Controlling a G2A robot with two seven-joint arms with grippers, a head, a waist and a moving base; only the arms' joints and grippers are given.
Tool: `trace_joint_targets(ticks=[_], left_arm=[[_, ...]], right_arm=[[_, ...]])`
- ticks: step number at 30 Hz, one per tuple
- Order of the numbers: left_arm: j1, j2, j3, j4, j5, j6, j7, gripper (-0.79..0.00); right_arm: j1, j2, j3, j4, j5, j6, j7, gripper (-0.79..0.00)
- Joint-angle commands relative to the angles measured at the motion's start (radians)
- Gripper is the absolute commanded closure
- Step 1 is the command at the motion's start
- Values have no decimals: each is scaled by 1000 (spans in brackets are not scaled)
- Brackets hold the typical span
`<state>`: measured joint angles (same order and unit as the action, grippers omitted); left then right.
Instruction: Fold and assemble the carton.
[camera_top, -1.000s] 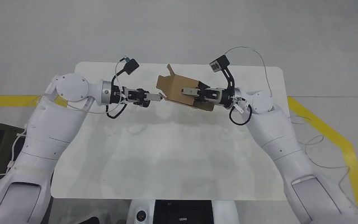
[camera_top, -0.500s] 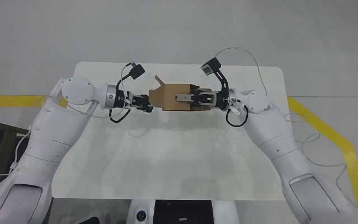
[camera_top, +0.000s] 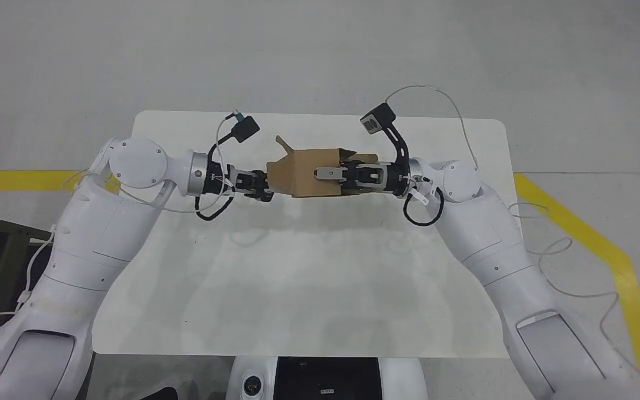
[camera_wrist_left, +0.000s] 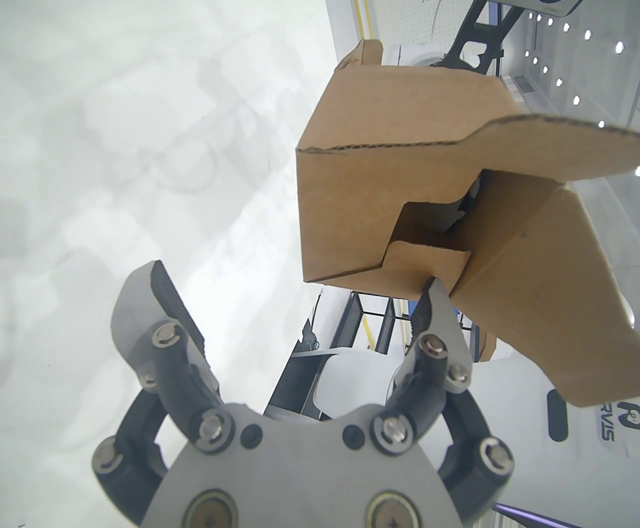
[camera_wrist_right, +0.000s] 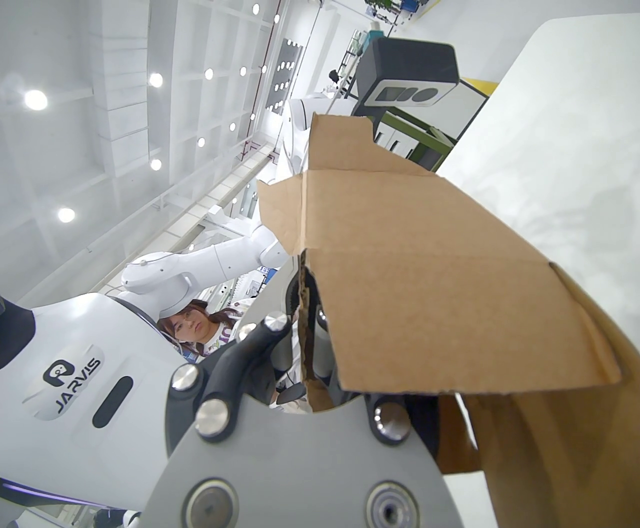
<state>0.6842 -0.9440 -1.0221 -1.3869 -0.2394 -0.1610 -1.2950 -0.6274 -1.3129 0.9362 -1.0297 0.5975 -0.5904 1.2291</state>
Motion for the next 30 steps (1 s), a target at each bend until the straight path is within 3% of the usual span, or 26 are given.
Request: trace_joint_targets(ticks=[1,17,30], left_arm=[[0,0,1,0,0,0,-1,-785],[-8,-4,11,8,13,0,3,-785],[-49,3,-50,125,11,11,71,-785]], right_arm=[[0,-1,0,-1,-1,0,1,0],[3,1,19,28,-44,7,-18,0],[-8,8,17,11,-41,80,81,0]])
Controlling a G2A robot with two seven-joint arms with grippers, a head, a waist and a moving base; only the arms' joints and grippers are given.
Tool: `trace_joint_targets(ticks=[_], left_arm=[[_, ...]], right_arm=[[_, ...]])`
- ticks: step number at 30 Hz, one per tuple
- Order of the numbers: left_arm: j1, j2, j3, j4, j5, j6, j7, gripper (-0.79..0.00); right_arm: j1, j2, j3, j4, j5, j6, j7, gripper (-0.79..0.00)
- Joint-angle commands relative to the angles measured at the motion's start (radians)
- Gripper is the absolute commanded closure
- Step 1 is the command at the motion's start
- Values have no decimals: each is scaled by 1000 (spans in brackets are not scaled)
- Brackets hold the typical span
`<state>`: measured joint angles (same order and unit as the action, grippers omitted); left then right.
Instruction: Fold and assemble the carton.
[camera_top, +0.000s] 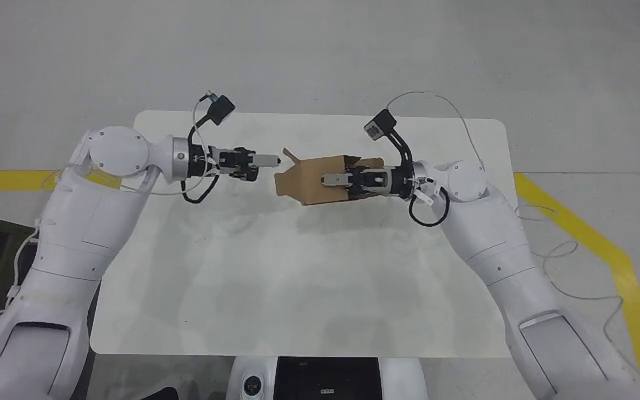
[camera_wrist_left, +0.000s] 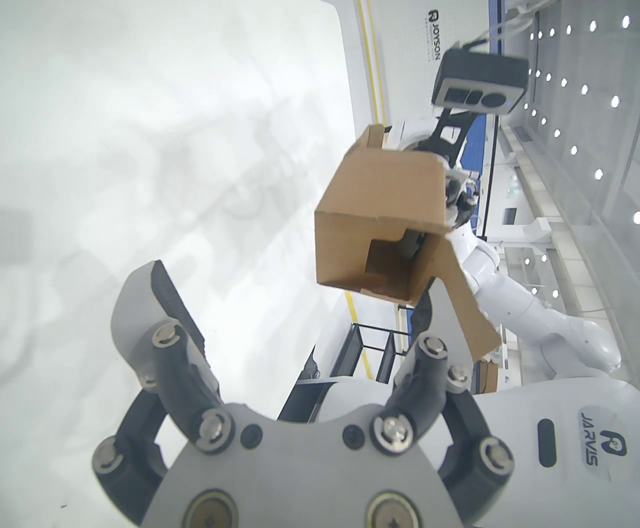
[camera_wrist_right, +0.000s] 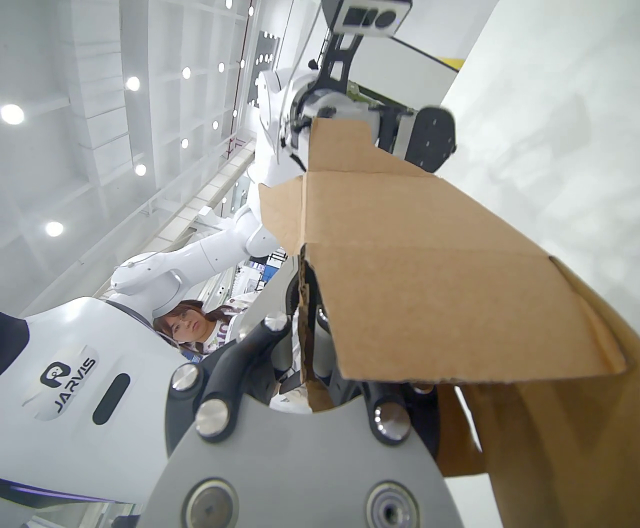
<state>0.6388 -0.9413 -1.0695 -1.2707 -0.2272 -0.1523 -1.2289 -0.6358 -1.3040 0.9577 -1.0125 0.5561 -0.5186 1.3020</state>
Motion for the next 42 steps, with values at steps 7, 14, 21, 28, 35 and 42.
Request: trace_joint_targets(ticks=[7,14,21,28,35,42], left_arm=[[-13,-2,-2,29,-1,4,14,-785],[-2,-5,21,0,-1,-9,-29,-785],[8,-4,23,-32,-10,-21,-58,-785],[12,-6,37,-54,-3,-18,-62,-785],[8,-9,50,-62,1,-23,-63,-785],[7,-8,43,-61,3,-23,-58,-785]], right_arm=[[2,-9,-45,-31,20,39,39,0],[10,-13,-40,-5,32,-5,-5,0],[5,-10,-13,16,35,-46,-47,0],[3,-16,-23,1,36,-43,-44,0],[3,-21,-32,-8,34,-43,-43,0],[5,-25,-40,-9,36,-43,-44,0]])
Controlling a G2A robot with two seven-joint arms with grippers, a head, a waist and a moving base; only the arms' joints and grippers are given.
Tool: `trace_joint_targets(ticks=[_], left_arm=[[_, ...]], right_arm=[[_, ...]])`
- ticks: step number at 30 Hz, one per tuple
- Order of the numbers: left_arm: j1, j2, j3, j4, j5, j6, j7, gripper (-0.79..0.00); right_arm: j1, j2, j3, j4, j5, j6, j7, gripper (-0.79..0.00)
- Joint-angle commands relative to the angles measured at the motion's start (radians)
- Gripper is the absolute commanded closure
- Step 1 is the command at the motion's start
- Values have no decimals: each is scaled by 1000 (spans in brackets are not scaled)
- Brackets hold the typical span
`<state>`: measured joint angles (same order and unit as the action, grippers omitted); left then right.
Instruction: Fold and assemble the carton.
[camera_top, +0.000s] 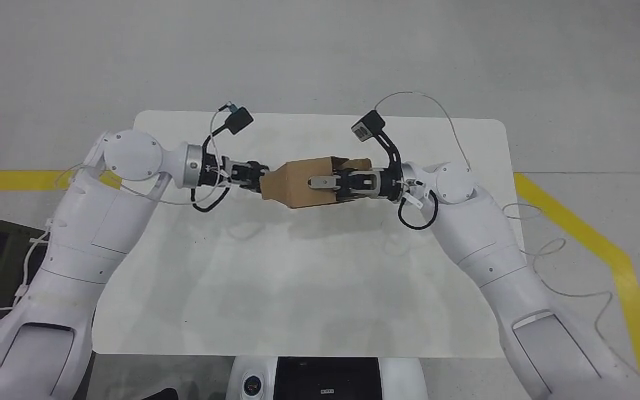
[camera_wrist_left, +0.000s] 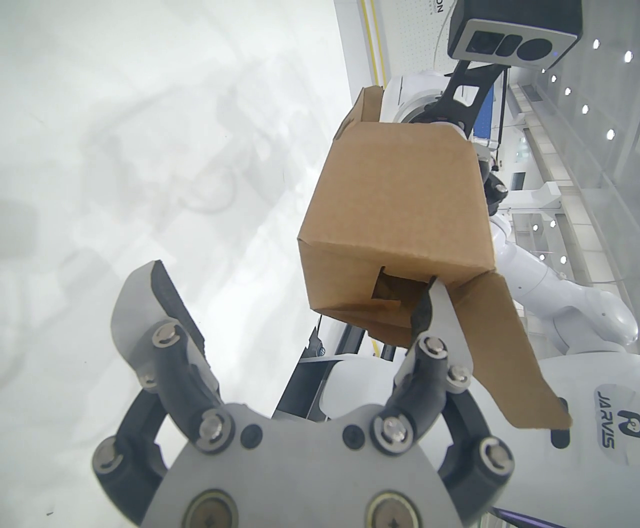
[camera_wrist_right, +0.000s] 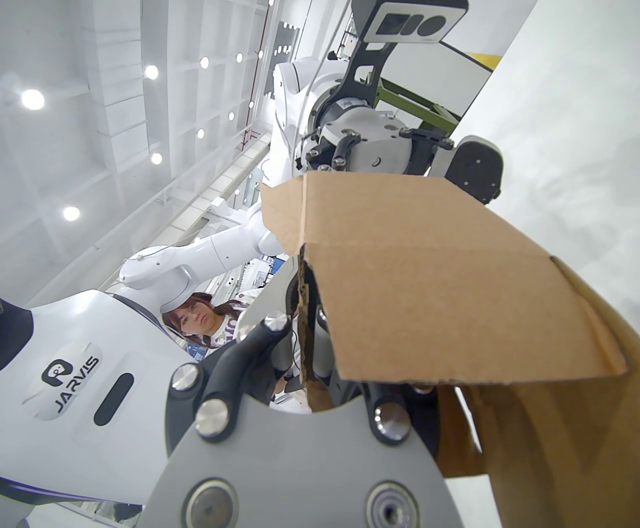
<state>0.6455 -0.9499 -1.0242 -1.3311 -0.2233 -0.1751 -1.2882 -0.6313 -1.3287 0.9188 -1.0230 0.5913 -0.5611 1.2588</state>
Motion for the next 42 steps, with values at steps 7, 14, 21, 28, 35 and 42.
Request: trace_joint_targets(ticks=[7,14,21,28,35,42], left_arm=[[7,3,-10,-7,-3,0,3,-785],[11,4,-13,-11,-6,0,4,-785],[15,5,-18,-11,-6,-10,8,-785],[23,16,-74,4,-32,-6,29,-785],[63,32,-146,-84,-47,-11,77,-785],[91,36,-123,-158,44,15,86,-785]], right_arm=[[2,-3,-2,9,0,0,0,0],[3,-4,-1,9,-2,0,0,0],[6,0,13,30,-14,-6,-5,0],[4,17,62,63,-52,-31,-31,0],[1,27,72,68,-134,-12,-61,0],[-1,19,44,46,-153,4,-74,0]])
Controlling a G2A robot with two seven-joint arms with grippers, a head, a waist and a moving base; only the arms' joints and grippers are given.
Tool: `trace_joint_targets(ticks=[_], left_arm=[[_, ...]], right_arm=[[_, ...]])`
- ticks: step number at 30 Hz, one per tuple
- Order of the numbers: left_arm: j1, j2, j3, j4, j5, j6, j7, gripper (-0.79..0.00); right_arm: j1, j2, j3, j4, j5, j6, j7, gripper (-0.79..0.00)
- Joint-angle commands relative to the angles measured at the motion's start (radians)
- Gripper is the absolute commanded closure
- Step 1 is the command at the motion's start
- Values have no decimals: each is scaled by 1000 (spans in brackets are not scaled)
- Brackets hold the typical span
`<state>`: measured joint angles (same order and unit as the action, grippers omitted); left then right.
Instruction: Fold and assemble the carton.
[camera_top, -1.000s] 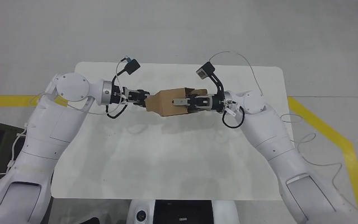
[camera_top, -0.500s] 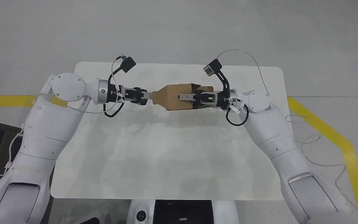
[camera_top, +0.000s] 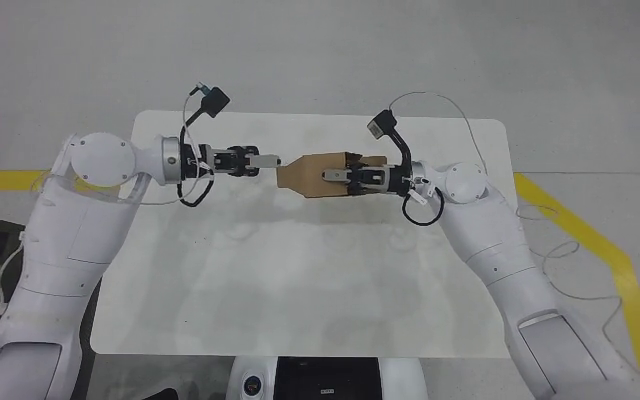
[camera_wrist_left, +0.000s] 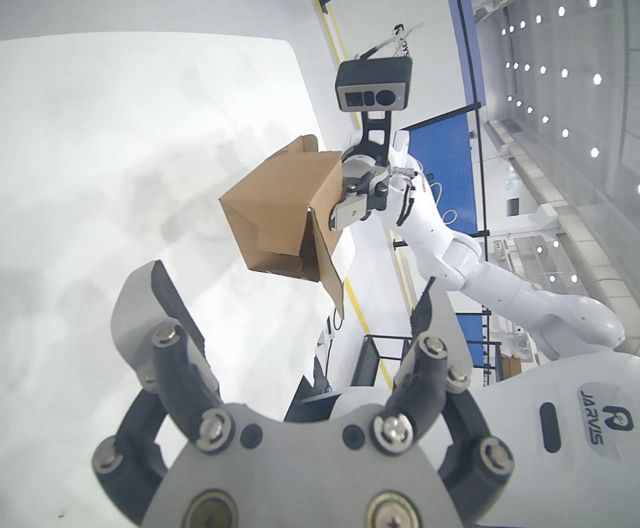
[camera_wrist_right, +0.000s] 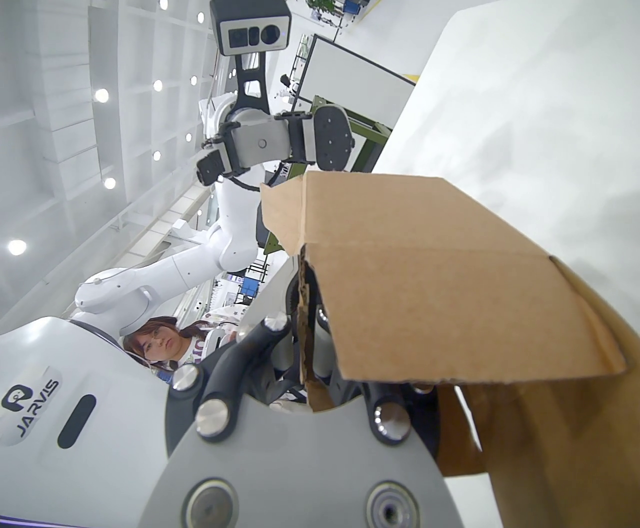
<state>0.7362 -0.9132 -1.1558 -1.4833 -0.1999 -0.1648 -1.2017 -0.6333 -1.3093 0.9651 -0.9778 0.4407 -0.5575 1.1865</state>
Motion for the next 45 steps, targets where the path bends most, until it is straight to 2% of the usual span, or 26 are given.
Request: trace_joint_targets(ticks=[1,8,18,32,45], left_arm=[[0,-1,16,-12,38,7,0,-785],[-3,-1,39,-26,129,20,26,-785],[-16,-2,53,23,176,60,44,-785],[-21,-5,56,52,132,54,26,-785],[-7,-5,61,18,140,26,35,-785]], right_arm=[[2,-2,-4,1,-3,1,-3,0],[6,-3,-5,8,3,-1,1,0],[1,-1,12,-28,52,-2,30,0],[-13,-2,19,-57,108,1,60,0],[-17,-9,16,-56,164,-2,74,0]])
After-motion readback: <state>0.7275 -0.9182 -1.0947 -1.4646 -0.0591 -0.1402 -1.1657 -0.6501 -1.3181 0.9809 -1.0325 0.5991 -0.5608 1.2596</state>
